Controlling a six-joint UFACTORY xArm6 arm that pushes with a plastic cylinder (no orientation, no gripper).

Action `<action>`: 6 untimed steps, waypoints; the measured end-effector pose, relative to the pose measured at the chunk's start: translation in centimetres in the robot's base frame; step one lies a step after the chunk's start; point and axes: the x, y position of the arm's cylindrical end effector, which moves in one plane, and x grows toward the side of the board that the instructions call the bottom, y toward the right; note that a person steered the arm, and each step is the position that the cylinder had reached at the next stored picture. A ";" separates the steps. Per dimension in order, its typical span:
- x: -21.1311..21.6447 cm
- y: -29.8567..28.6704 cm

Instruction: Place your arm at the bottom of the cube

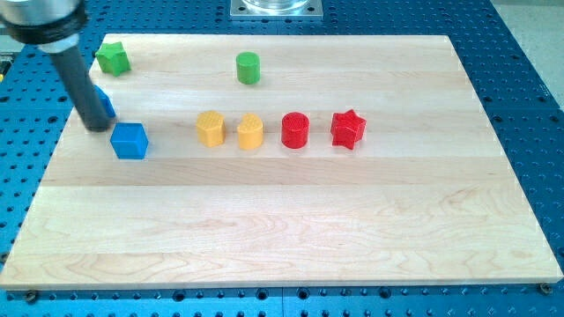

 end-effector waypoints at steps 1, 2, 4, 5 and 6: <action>-3.0 -2.9; -4.7 -1.4; -3.1 8.9; -2.7 4.4; 1.7 0.4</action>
